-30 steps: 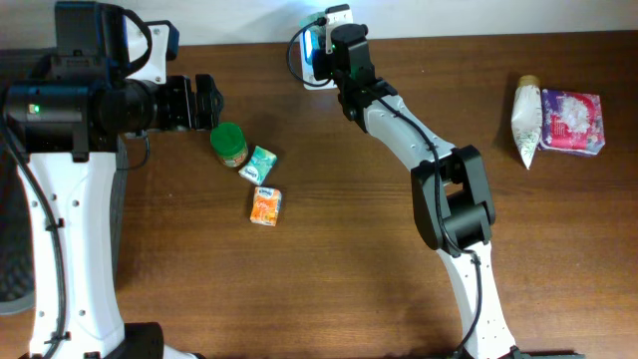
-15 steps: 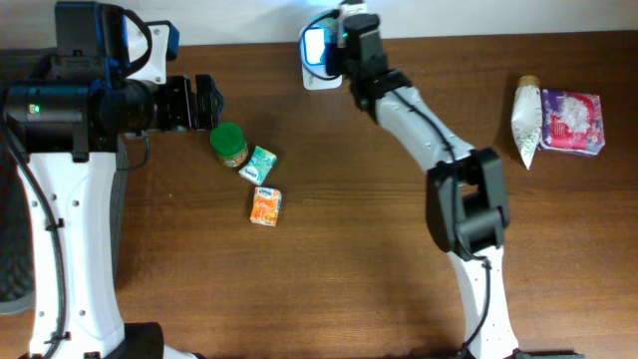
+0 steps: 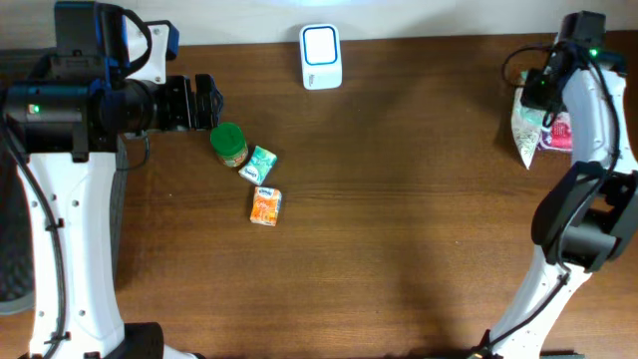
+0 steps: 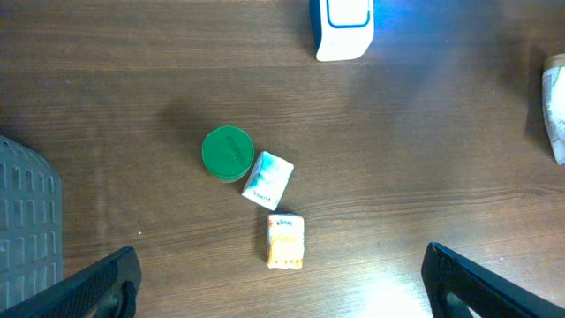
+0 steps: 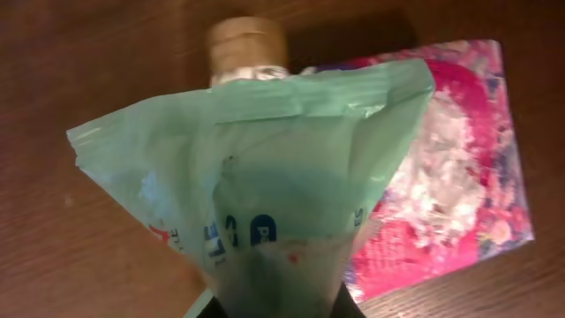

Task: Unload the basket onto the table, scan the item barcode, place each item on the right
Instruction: 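Carry the wipes pack right and place it beside the package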

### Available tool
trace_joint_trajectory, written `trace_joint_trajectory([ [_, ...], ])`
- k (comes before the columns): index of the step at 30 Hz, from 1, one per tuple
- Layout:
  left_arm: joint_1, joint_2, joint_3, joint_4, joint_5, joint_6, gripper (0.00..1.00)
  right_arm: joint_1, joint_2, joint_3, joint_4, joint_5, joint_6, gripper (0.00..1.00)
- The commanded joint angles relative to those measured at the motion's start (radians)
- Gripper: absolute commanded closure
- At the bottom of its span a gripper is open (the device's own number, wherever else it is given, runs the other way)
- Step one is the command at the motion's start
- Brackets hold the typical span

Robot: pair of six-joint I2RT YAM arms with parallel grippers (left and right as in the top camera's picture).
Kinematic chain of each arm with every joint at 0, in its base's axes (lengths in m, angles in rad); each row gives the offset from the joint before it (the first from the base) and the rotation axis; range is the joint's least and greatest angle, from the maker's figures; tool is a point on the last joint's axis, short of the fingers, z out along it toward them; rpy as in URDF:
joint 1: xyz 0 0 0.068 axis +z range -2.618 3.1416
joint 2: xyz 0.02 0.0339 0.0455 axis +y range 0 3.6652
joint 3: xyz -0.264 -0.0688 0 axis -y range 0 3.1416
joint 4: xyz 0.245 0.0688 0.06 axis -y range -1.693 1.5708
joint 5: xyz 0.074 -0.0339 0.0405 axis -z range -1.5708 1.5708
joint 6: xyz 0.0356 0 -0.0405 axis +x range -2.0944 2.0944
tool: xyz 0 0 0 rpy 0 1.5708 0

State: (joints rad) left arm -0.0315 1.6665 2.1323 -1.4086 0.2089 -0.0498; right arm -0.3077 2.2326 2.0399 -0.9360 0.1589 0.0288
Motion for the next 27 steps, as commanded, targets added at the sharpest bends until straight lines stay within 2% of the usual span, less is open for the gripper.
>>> trace_joint_trajectory([
  [1, 0.002, 0.002, 0.005, 0.002, 0.003, -0.006, 0.01, -0.036, -0.014, -0.007, -0.01, 0.25, -0.003, 0.96],
  [3, 0.002, 0.002, 0.005, 0.002, 0.003, -0.006, 0.01, -0.085, -0.014, -0.031, -0.028, 0.279, 0.042, 0.96],
  [4, 0.002, 0.002, 0.005, 0.002, 0.003, -0.006, 0.01, -0.117, -0.014, -0.049, -0.038, 0.278, 0.153, 0.96],
  [6, 0.002, 0.002, 0.005, 0.002, 0.003, -0.006, 0.01, -0.185, -0.014, -0.061, -0.087, 0.187, 0.472, 0.96],
  [8, 0.002, 0.002, 0.005, 0.002, 0.003, -0.006, 0.01, -0.224, -0.014, -0.061, -0.112, 0.06, 0.661, 0.96],
  [10, 0.002, 0.002, 0.005, 0.002, 0.003, -0.006, 0.01, -0.229, -0.013, -0.061, -0.11, 0.003, 0.692, 0.94],
  [13, 0.002, 0.002, 0.005, 0.002, 0.003, -0.006, 0.01, -0.22, 0.009, -0.082, -0.125, -0.002, 0.695, 0.96],
  [15, 0.002, 0.002, 0.005, 0.002, 0.003, -0.006, 0.01, -0.224, 0.009, -0.161, -0.124, 0.002, 0.792, 0.96],
  [17, 0.002, 0.002, 0.005, 0.002, 0.003, -0.006, 0.01, -0.223, 0.009, -0.192, -0.106, 0.002, 0.837, 0.87],
  [18, 0.002, 0.002, 0.005, 0.002, 0.003, -0.006, 0.01, -0.222, 0.009, -0.192, -0.098, -0.006, 0.835, 0.7],
  [19, 0.002, 0.002, 0.005, 0.002, 0.003, -0.006, 0.01, -0.222, 0.009, -0.192, -0.09, -0.019, 0.804, 0.64],
  [20, 0.002, 0.002, 0.005, 0.002, 0.003, -0.006, 0.01, -0.222, 0.009, -0.192, -0.069, -0.04, 0.742, 0.51],
  [21, 0.002, 0.002, 0.005, 0.002, 0.003, -0.006, 0.01, -0.222, 0.009, -0.192, -0.032, -0.105, 0.651, 0.3],
  [22, 0.002, 0.002, 0.005, 0.002, 0.003, -0.006, 0.01, -0.222, 0.008, -0.189, -0.011, -0.167, 0.597, 0.19],
  [23, 0.002, 0.002, 0.005, 0.002, 0.003, -0.006, 0.01, -0.222, 0.006, -0.185, -0.004, -0.209, 0.583, 0.14],
  [26, 0.002, 0.002, 0.005, 0.002, 0.003, -0.006, 0.01, -0.222, -0.024, -0.129, -0.012, -0.313, 0.49, 0.09],
  [27, 0.002, 0.002, 0.005, 0.002, 0.003, -0.006, 0.01, -0.222, -0.052, -0.114, -0.023, -0.307, 0.47, 0.01],
])
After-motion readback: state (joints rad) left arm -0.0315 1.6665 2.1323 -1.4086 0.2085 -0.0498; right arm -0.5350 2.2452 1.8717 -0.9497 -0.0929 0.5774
